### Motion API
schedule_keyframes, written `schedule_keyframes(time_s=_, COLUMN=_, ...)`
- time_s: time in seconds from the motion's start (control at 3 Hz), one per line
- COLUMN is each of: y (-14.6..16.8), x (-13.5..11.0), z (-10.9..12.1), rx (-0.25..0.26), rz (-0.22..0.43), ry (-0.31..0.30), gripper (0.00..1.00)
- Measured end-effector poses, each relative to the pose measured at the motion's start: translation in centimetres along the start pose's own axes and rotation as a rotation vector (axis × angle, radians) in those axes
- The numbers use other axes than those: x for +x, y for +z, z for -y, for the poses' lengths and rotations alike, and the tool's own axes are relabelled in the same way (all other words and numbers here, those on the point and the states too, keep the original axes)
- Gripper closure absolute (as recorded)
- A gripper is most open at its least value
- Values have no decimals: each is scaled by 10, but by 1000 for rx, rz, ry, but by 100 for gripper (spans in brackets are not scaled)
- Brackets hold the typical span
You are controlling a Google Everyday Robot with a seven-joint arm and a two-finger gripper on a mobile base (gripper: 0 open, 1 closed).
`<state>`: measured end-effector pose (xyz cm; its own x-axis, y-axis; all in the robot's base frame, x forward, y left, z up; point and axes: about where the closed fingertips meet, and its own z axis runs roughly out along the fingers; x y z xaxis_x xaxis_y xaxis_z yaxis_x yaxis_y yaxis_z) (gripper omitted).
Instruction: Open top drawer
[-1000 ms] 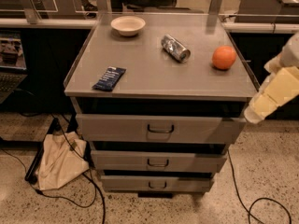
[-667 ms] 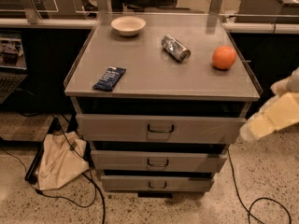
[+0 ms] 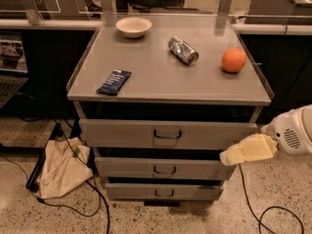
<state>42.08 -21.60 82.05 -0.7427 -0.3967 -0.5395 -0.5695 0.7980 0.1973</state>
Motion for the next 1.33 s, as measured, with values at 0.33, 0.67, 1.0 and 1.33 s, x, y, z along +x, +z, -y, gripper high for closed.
schedule_keyframes(time_s=0.33, y=-1, x=-2, z=0, rx=7, rz=7, ry=-1, gripper=28)
schedule_keyframes(time_s=0.67, y=-1, x=-2, z=0, rx=7, rz=7, ry=-1, gripper=58)
schedule_keyframes(time_s=1.0, y=-1, x=-2, z=0, rx=7, rz=7, ry=-1, gripper=82)
schedule_keyframes(time_s=1.33, y=3, x=0, z=-1, rx=24, rz=23, ry=19, gripper=100)
